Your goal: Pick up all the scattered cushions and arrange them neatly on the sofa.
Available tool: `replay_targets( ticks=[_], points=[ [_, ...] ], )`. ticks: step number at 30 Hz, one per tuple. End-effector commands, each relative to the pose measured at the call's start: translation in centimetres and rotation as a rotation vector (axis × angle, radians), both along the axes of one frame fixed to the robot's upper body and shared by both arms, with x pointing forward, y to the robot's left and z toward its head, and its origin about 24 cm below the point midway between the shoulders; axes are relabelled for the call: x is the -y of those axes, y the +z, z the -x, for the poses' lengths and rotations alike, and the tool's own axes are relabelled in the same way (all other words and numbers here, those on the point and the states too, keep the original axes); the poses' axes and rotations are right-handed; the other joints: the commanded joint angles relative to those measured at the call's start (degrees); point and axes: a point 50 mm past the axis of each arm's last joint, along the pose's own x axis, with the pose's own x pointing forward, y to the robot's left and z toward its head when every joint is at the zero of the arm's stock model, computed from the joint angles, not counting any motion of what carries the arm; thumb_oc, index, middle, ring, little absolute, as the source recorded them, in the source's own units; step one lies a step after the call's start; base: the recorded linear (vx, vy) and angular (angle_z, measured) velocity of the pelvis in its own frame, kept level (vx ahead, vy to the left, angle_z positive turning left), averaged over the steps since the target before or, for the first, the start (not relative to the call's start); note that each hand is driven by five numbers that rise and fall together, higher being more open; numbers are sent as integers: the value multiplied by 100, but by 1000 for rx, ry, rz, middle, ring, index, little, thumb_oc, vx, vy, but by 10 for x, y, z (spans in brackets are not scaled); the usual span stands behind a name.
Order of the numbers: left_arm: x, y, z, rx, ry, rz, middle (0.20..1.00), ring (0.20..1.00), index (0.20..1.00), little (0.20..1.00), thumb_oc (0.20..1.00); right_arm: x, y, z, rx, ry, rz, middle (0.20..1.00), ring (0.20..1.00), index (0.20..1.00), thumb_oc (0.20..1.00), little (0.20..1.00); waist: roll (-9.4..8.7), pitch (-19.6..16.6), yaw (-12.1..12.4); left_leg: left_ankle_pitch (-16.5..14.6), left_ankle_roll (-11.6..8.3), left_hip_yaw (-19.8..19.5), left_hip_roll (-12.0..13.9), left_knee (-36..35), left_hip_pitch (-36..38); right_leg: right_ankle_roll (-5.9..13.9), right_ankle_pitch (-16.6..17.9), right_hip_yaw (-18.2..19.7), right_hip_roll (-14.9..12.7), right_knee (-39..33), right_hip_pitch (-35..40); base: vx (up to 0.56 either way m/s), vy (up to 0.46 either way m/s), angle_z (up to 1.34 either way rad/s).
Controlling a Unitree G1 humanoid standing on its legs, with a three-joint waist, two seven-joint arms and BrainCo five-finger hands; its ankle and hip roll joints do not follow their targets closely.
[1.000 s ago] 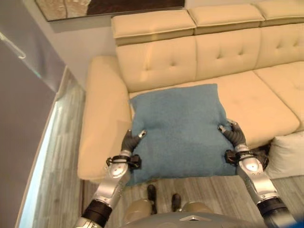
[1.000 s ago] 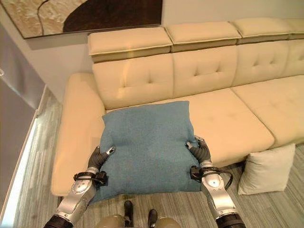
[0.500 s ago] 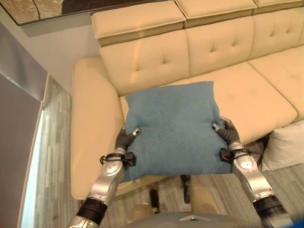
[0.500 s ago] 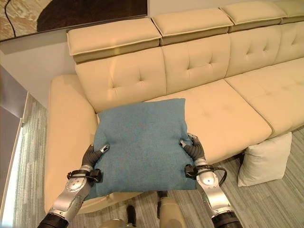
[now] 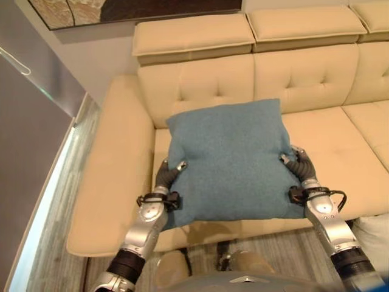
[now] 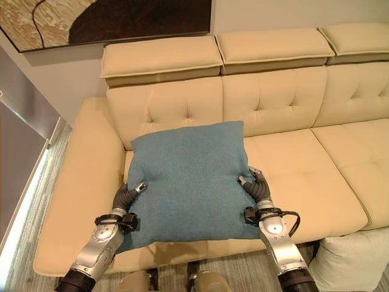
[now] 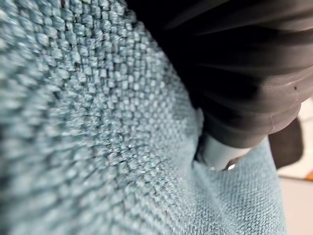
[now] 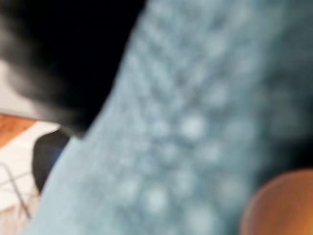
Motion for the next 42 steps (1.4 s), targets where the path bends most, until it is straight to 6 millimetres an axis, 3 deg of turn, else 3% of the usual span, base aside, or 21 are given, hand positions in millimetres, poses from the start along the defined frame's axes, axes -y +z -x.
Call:
replay_targets(
  ticks=[1, 6, 9, 11, 14, 19, 23, 29, 30, 31, 32, 40, 42],
  points=[
    [23, 44, -15, 244, -115, 38, 200, 200, 200, 200, 200, -15, 38, -10, 212, 76, -2, 200, 200, 200, 200, 200, 138, -238, -3, -331, 44, -212, -136, 13, 44, 773, -457, 552, -492, 278, 341, 136, 160, -24],
    [14, 48, -14, 259, -96, 6, 200, 200, 200, 200, 200, -19, 39, -14, 215, 84, 17, 200, 200, 200, 200, 200, 181, -252, 116, -375, 203, -93, -261, -261, 295, 918, -547, 643, -715, 761, 228, 88, 156, -34],
    [10, 58, -22, 304, -86, -28, 200, 200, 200, 200, 200, -21, 43, -18, 233, 80, 15, 200, 200, 200, 200, 200, 159, -147, 89, -461, 270, -106, -269, -186, 239, 1039, -473, 1020, -746, 1145, -210, -4, 37, -18],
    [12, 74, -34, 369, -88, -59, 200, 200, 200, 200, 200, -24, 54, -30, 275, 75, 15, 200, 200, 200, 200, 200, 138, -47, 76, -542, 267, -130, -247, -147, 100, 1089, -179, 1211, -868, 825, -552, -43, -81, 2],
    [15, 91, -45, 430, -78, -57, 200, 200, 200, 200, 200, -26, 63, -39, 304, 75, 30, 200, 200, 200, 200, 200, 101, 122, -35, -554, 241, -236, -263, -57, -173, 1122, -7, 1420, -860, 660, -1095, -82, -88, 5],
    [23, 104, -54, 485, -77, -48, 200, 200, 200, 200, 200, -27, 76, -48, 351, 63, 37, 200, 200, 200, 200, 200, -24, 194, -29, -571, 198, -262, -305, 101, -525, 1136, 235, 1328, -1013, 377, -1149, -41, -102, 30],
    [28, 144, -77, 637, -11, -134, 200, 200, 200, 200, 200, -27, 114, -69, 487, 43, 134, 200, 200, 200, 200, 200, 60, 281, -45, -364, 73, -490, -189, 200, -1482, 1016, 253, 1068, -924, 705, -2071, -79, -218, 42],
    [35, 205, -105, 837, 81, -282, 200, 200, 200, 200, 200, -34, 177, -100, 687, -22, 246, 200, 200, 200, 200, 200, 186, 484, 18, -193, -6, -626, -171, 287, -2151, 996, 222, 1018, -886, 988, -2804, -47, -50, 9],
    [35, 206, -105, 838, 82, -282, 200, 200, 200, 200, 200, -34, 178, -100, 689, -22, 246, 200, 200, 200, 200, 200, 187, 484, 15, -193, -6, -628, -171, 293, -2165, 996, 220, 1018, -887, 996, -2819, -20, -14, 7],
    [36, 216, -107, 870, 94, -301, 200, 200, 200, 200, 200, -36, 189, -103, 726, -36, 268, 200, 200, 200, 200, 200, 205, 506, 20, -171, -14, -648, -167, 317, -2281, 1000, 215, 1012, -893, 1032, -2919, -18, -10, 12],
    [40, 241, -113, 952, 129, -354, 200, 200, 200, 200, 200, -42, 218, -109, 825, -76, 317, 200, 200, 200, 200, 200, 271, 544, 14, -133, -22, -687, -162, 369, -2591, 1005, 183, 1028, -915, 1188, -3276, -22, -7, 10],
    [45, 284, -113, 1109, 248, -429, 200, 200, 200, 200, 200, -54, 268, -109, 1030, -177, 396, 200, 200, 200, 200, 200, 391, 538, 22, -112, -34, -784, -186, 491, -3230, 1012, 108, 1129, -935, 1492, -3971, 4, 2, 6],
    [50, 311, -117, 1170, 313, -490, 200, 200, 200, 200, 200, -60, 297, -110, 1122, -234, 475, 200, 200, 200, 200, 200, 429, 563, 26, -58, -69, -810, -199, 468, -3501, 1029, 106, 1158, -948, 1531, -4253, 11, -44, 5]
  ],
)
